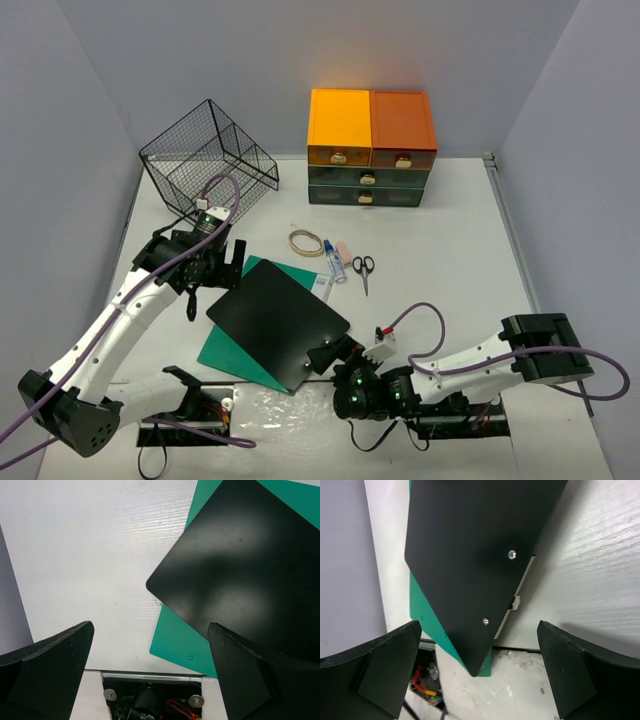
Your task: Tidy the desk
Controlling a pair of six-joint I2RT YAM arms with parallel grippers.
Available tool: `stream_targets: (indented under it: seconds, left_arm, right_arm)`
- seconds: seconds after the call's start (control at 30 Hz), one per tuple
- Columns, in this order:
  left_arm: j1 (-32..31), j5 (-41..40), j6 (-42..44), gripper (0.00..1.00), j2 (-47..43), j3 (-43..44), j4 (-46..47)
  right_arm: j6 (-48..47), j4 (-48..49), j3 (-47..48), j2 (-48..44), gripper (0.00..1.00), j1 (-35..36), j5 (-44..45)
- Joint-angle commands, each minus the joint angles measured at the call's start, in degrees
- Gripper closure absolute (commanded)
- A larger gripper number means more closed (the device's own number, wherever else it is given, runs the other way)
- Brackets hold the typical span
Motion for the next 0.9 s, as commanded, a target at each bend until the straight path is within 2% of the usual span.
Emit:
stream_targets:
  seconds: [0.0,0.13,0.4,0.73,0.87]
  left_arm:
    - [-1.1,-3.6,0.7,0.03,-1.9,3.6,-0.9]
    - [-1.5,-2.8,0.5,0.03,-2.6,3.6,-0.9]
    - [-2.5,-3.0,1.0,0.03,-3.2,3.3,-1.2]
    - [-3.1,-3.8,0.8,0.03,-3.0,3.5,-1.8]
    - [-3.3,-4.2,0.7,0.03,-2.9,3.5,-1.8]
  right_arm:
    - [20.7,2.0,-0.9,6.4,0.03,3.9,12.1]
    - [25.9,6.1,-1.8,11.9,0.02,4.9,14.4]
    - [27.0,24.7,-6.7,20.6,0.03,5.0,16.8]
    - [26.2,41.3,-6.9,31.0,0.07,4.2,15.5]
    - [24.8,44.2,-6.4,32.1,0.1,3.8,13.9]
